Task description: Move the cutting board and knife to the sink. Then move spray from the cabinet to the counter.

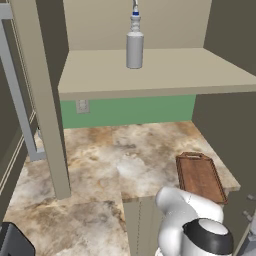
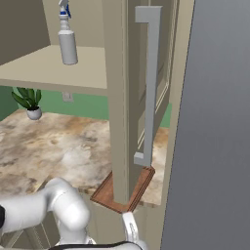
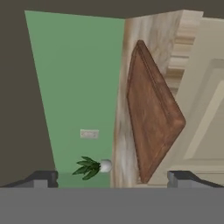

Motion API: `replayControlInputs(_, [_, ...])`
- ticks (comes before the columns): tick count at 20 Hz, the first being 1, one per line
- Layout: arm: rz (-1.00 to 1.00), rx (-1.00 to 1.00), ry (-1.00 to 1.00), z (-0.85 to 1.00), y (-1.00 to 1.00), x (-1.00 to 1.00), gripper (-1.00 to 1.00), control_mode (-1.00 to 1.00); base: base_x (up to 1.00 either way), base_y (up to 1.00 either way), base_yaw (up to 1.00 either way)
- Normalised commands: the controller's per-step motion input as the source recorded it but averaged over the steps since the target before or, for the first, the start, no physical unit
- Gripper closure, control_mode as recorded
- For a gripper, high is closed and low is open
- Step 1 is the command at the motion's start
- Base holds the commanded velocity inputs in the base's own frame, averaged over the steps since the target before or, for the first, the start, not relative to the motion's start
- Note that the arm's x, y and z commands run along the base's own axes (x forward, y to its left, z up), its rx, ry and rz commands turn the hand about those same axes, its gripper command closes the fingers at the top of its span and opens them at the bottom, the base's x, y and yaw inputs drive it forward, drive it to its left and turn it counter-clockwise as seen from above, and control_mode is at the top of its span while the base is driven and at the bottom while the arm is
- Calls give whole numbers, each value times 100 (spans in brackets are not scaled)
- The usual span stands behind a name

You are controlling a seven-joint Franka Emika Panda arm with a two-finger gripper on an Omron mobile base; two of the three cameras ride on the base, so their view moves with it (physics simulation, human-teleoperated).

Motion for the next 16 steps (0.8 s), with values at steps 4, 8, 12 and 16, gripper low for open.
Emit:
replayControlInputs(4, [-1,0,0,-35,0,3,-100,-100,0,0,0])
replayControlInputs(8, [-1,0,1,-32,0,13,-100,-100,0,0,0])
replayControlInputs(12, [0,0,3,-28,0,15,-100,-100,0,0,0])
replayControlInputs(16, [-1,0,6,-25,0,12,-100,-100,0,0,0])
